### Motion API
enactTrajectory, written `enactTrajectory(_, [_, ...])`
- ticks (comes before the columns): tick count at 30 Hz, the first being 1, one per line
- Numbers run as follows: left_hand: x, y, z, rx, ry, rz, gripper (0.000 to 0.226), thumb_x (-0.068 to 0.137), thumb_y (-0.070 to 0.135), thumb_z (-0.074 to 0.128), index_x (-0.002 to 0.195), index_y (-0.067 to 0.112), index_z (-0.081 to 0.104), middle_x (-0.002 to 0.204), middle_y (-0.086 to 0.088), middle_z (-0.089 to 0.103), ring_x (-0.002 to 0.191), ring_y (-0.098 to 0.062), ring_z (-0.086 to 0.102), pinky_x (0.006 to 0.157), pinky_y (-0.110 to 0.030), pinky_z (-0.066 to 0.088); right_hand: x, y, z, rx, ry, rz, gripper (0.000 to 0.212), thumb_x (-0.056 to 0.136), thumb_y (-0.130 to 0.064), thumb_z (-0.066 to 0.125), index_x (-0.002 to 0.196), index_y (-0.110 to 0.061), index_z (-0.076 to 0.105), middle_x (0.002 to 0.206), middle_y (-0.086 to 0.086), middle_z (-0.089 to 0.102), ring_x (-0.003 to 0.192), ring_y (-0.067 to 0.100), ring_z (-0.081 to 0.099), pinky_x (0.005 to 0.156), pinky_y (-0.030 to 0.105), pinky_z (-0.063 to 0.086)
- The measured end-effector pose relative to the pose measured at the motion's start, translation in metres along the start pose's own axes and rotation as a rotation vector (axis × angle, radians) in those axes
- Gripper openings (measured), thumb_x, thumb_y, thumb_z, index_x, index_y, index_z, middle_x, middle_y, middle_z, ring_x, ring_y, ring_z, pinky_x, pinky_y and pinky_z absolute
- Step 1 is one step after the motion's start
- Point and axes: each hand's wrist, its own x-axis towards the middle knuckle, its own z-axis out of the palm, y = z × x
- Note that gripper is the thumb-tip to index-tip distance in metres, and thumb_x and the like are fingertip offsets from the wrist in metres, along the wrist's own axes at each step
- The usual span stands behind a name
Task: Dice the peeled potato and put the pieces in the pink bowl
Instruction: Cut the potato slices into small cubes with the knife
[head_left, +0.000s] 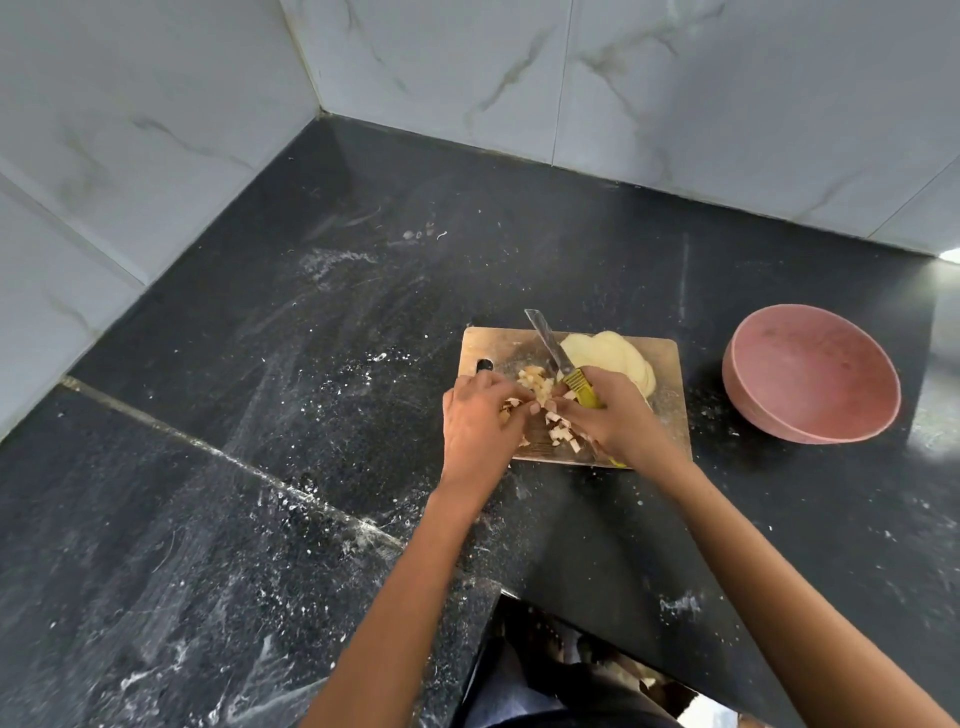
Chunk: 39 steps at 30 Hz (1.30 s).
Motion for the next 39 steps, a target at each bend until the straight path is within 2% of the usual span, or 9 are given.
enactTrajectory(3, [0.005, 0.002, 0.001, -0.091, 0.007, -0.009, 0.001, 0.086, 0.018, 0.069, 0.086, 0.018, 0.070, 0.093, 0.004, 0.068, 0.096, -0.018, 0.055, 0.089, -0.041, 0.042, 0.000, -0.003, -0.006, 0.153, -0.031, 0.056, 0.012, 0.091, -0.019, 0.064, 0.085, -0.010, 0.057, 0.052, 0.000, 0.051, 0.032, 0.006, 0.039, 0.035, 0.018, 0.032])
enactTrajectory(9, [0.008, 0.009, -0.003, -0.312, -0.083, -0.082, 0.010, 0.088, 0.015, 0.068, 0.094, 0.019, 0.075, 0.084, 0.011, 0.072, 0.079, 0.000, 0.065, 0.074, -0.023, 0.054, 0.002, -0.002, -0.006, -0.023, -0.012, 0.030, 0.014, 0.094, -0.025, 0.060, 0.086, -0.015, 0.053, 0.067, 0.000, 0.061, 0.039, 0.010, 0.048, 0.041, 0.019, 0.038])
enactTrajectory(14, [0.012, 0.012, -0.005, -0.403, -0.118, -0.114, 0.007, 0.082, 0.015, 0.075, 0.089, 0.014, 0.076, 0.079, 0.008, 0.072, 0.073, -0.001, 0.066, 0.069, -0.018, 0.055, 0.000, -0.001, -0.007, 0.199, 0.019, 0.067, 0.010, 0.086, -0.018, 0.071, 0.082, -0.018, 0.061, 0.060, -0.009, 0.061, 0.040, 0.009, 0.048, 0.038, 0.016, 0.038])
enactTrajectory(20, [0.015, 0.012, 0.000, -0.422, -0.164, -0.202, 0.005, 0.089, 0.012, 0.067, 0.088, 0.015, 0.071, 0.075, 0.004, 0.069, 0.064, -0.001, 0.063, 0.064, -0.020, 0.054, 0.000, 0.000, -0.007, 0.139, -0.050, 0.066, 0.010, 0.090, -0.020, 0.065, 0.087, -0.012, 0.060, 0.059, -0.006, 0.059, 0.040, 0.009, 0.048, 0.039, 0.020, 0.038])
enactTrajectory(24, [0.013, 0.017, -0.001, -0.666, -0.171, -0.373, 0.009, 0.092, 0.005, 0.061, 0.096, 0.001, 0.068, 0.075, -0.003, 0.068, 0.063, -0.004, 0.063, 0.059, -0.016, 0.052, -0.003, -0.001, -0.008, 0.243, -0.092, 0.099, 0.010, 0.094, -0.018, 0.060, 0.088, -0.010, 0.059, 0.051, -0.009, 0.057, 0.039, 0.005, 0.046, 0.034, 0.018, 0.034])
enactTrajectory(28, [0.008, 0.023, -0.006, -0.907, -0.130, -0.525, 0.012, 0.091, 0.004, 0.062, 0.097, -0.004, 0.069, 0.079, -0.009, 0.067, 0.064, -0.012, 0.063, 0.060, -0.018, 0.054, -0.004, 0.001, -0.010, 0.278, -0.060, 0.115, 0.007, 0.091, -0.014, 0.064, 0.093, -0.008, 0.062, 0.058, 0.003, 0.055, 0.039, 0.006, 0.046, 0.034, 0.019, 0.036])
enactTrajectory(32, [0.008, 0.025, -0.008, -0.812, -0.106, -0.514, 0.004, 0.085, 0.003, 0.070, 0.082, 0.003, 0.073, 0.074, -0.003, 0.069, 0.060, -0.004, 0.064, 0.057, -0.013, 0.049, -0.007, -0.001, -0.010, 0.168, 0.028, -0.002, 0.015, 0.083, -0.010, 0.073, 0.096, -0.012, 0.065, 0.064, -0.003, 0.062, 0.040, 0.005, 0.048, 0.040, 0.021, 0.043])
enactTrajectory(35, [0.009, 0.027, -0.007, -0.771, -0.157, -0.497, 0.010, 0.084, 0.005, 0.072, 0.075, 0.009, 0.074, 0.071, 0.001, 0.070, 0.061, -0.002, 0.063, 0.056, -0.013, 0.048, -0.006, -0.003, -0.006, 0.082, 0.057, -0.051, 0.016, 0.079, -0.015, 0.076, 0.092, -0.009, 0.067, 0.064, -0.003, 0.063, 0.045, 0.003, 0.049, 0.051, 0.029, 0.046])
enactTrajectory(39, [0.009, 0.031, -0.006, -0.860, -0.150, -0.625, 0.008, 0.085, 0.004, 0.068, 0.080, 0.003, 0.075, 0.067, -0.001, 0.070, 0.061, -0.006, 0.063, 0.054, -0.016, 0.050, -0.007, -0.005, -0.004, 0.127, 0.079, -0.049, 0.010, 0.077, -0.015, 0.078, 0.082, -0.016, 0.069, 0.056, -0.012, 0.059, 0.044, -0.001, 0.052, 0.048, 0.017, 0.042])
